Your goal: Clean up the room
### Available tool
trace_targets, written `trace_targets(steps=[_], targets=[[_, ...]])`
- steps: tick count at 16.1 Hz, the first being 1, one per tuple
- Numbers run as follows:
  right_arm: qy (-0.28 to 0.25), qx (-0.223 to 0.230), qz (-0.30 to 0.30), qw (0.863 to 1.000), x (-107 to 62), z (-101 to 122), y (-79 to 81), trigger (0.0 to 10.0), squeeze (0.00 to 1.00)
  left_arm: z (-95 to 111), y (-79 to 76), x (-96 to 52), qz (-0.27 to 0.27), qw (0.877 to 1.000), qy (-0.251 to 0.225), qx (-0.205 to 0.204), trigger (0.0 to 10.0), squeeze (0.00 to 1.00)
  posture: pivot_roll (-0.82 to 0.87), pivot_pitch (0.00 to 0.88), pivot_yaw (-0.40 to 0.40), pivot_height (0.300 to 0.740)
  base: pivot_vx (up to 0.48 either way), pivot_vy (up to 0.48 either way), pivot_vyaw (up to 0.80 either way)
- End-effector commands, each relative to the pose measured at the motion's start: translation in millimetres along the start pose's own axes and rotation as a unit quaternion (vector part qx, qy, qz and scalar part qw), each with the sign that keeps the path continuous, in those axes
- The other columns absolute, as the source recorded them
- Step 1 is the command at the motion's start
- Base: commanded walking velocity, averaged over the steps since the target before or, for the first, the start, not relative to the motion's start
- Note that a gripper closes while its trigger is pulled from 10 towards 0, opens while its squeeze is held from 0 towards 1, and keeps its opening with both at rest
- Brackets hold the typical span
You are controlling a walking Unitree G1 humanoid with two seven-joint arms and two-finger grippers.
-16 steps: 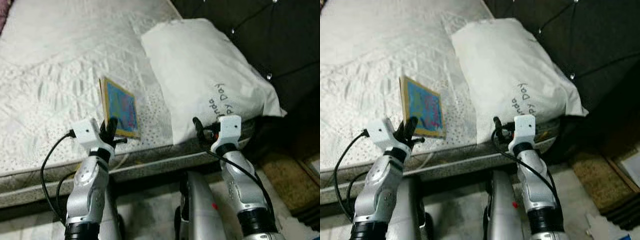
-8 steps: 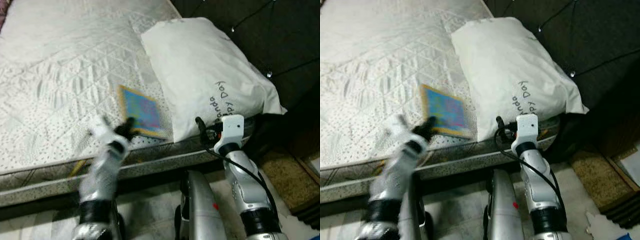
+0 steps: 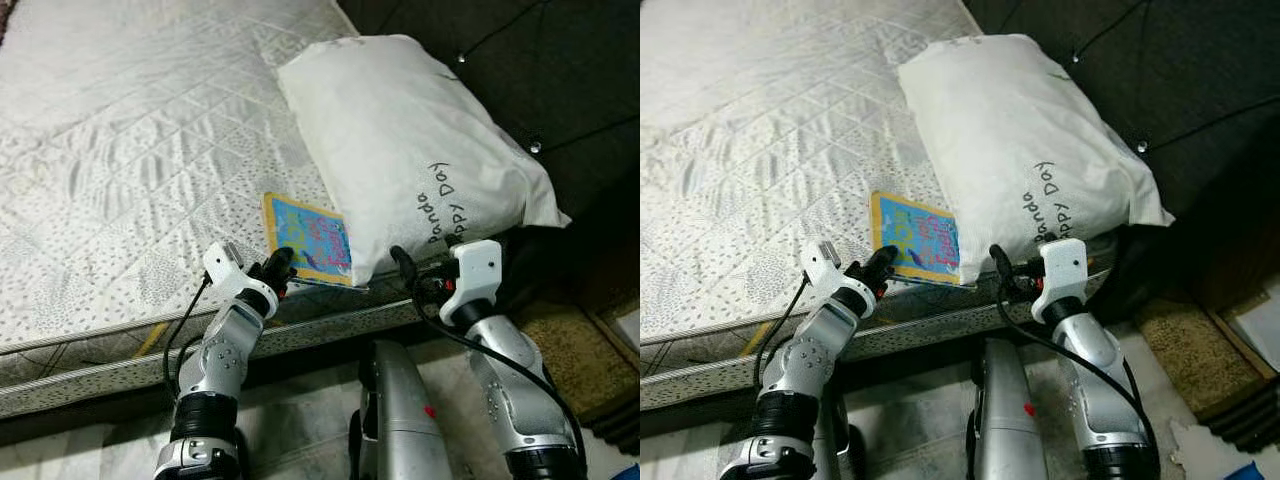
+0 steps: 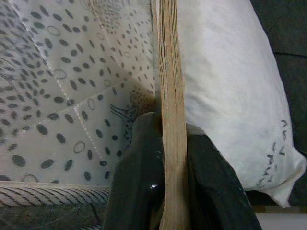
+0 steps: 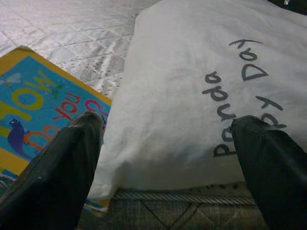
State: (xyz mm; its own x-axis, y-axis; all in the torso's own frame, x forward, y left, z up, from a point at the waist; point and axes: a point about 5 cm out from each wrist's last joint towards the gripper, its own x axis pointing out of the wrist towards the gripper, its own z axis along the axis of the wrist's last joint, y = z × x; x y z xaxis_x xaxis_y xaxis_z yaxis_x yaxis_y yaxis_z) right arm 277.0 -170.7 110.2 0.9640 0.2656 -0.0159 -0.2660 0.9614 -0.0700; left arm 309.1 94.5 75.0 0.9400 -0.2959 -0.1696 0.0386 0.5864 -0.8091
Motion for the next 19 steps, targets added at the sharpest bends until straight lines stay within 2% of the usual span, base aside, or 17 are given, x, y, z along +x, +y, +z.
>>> trace_targets(steps=[1,5,7,12,14,15,19], targets=[[0.005,-0.004,-0.004,1.000,-4.5,0.9,-5.0,10.0,0.00,-2.1,1.1,-1.8,0.002,1.000,-0.015,0.000,10.0,0.00,-0.17,0.108,-0.039,0.535,0.000,0.000,0.00],[0.007,-0.010,-0.002,1.000,-4.6,1.1,-3.3,10.0,0.00,16.8,15.3,-5.1,0.015,0.998,-0.045,0.027,10.0,0.00,-0.16,0.108,-0.041,0.535,0.000,0.000,0.00],[0.007,-0.011,-0.002,1.000,-3.8,0.9,-2.5,10.0,0.00,19.6,21.9,-4.0,0.019,0.999,-0.041,0.028,10.0,0.00,-0.16,0.108,-0.041,0.535,0.000,0.000,0.00],[0.004,-0.014,-0.002,1.000,-2.3,3.4,-1.6,10.0,0.00,24.0,25.5,11.6,0.008,0.999,-0.018,0.037,10.0,0.00,-0.17,0.108,-0.045,0.535,0.000,0.000,0.00],[0.004,-0.016,-0.003,1.000,-2.7,4.0,-2.0,10.0,0.00,29.4,24.7,16.8,-0.003,0.999,-0.012,0.043,10.0,0.60,-0.18,0.111,-0.045,0.535,0.000,0.000,0.00],[0.003,-0.017,-0.003,1.000,-2.8,4.5,-2.3,10.0,0.00,32.6,25.2,19.7,-0.003,0.999,-0.006,0.047,10.0,1.00,-0.18,0.111,-0.045,0.535,0.000,0.000,0.00],[0.000,-0.021,-0.003,1.000,-1.5,5.5,-2.1,10.0,0.00,31.0,31.1,22.9,0.009,0.997,0.014,0.079,10.0,1.00,-0.19,0.111,-0.042,0.535,0.000,0.000,0.00]])
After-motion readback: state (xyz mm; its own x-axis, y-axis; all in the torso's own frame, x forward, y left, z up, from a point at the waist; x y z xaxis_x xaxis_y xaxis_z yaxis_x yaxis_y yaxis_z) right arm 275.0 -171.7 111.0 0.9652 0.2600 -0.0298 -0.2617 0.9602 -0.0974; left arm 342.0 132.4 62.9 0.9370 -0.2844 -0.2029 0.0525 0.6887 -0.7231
